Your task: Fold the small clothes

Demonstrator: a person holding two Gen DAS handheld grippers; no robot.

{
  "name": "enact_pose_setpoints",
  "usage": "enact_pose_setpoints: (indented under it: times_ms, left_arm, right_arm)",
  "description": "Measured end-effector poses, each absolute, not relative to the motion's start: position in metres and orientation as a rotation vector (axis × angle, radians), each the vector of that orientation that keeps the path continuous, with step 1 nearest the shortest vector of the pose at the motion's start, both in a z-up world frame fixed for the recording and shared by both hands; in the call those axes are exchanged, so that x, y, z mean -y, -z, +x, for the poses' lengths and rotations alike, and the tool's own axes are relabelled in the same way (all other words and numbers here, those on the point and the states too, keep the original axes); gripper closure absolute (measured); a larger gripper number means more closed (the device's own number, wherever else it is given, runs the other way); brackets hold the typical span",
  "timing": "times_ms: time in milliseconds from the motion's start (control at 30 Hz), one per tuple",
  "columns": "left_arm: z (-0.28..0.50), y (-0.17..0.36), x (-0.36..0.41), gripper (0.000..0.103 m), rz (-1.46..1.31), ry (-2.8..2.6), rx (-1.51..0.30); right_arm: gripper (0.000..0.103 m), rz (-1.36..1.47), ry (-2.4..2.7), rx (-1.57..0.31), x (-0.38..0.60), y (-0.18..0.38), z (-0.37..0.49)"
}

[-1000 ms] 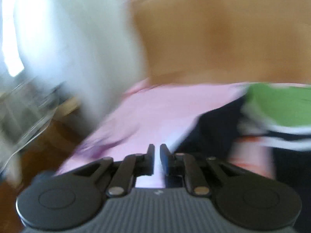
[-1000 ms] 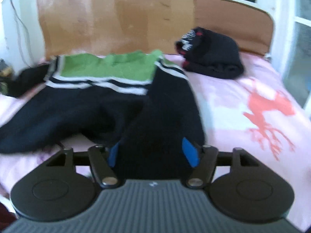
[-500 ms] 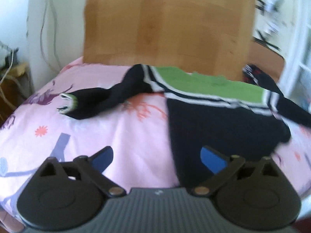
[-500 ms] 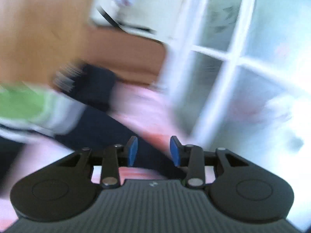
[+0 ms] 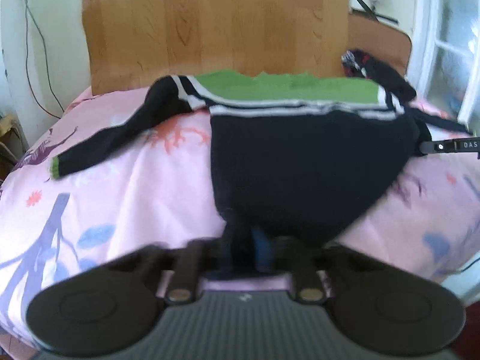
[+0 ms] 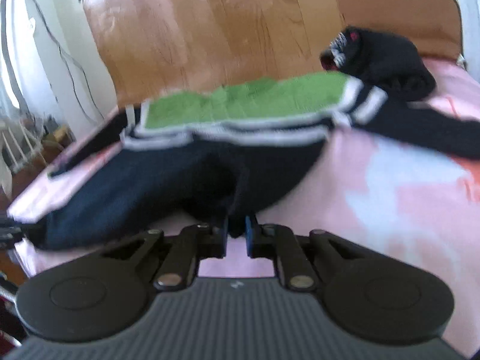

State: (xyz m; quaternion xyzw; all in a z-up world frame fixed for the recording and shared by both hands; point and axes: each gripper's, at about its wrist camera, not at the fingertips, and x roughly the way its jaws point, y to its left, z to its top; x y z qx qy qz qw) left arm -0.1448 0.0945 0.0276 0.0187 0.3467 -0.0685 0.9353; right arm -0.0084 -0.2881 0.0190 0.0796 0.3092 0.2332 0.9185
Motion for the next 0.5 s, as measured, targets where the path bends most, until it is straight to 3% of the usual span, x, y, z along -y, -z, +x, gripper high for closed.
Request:
enact_pose_setpoints:
  times_ms: [167,333,400,467,500]
  left_arm:
    - [-0.097,-0.038,-0.124,0.092,-0.239,0.070,-0.726]
    - [-0.059,-0.018,-0.155,0.091,-0.518,-0.006,-0.784]
    - [-0.057,-0.017,-0.156,0.090,-0.525,-0.004,-0.781]
    - [-0.058,-0.015,-0.157,0.090,-0.518,0.004,-0.781]
    - [-0.057,-0.015,-0.158,0.090,-0.513,0.008,-0.784]
  right_arm:
    - [0.089,0.246,-0.448,-0.551,0.272,-0.055,0.052]
    - [0.085,0.185,-0.352,-0.624,0.255,-0.036,0.079]
    - [0.076,0.286,-0.417,-0.582,0.279,-0.040,0.051]
    - [0.059,0.363,-0.467,-0.524,0.302,-0.039,0.018]
    - [0.057,0.365,-0.488,-0.500,0.306,-0.038,0.005]
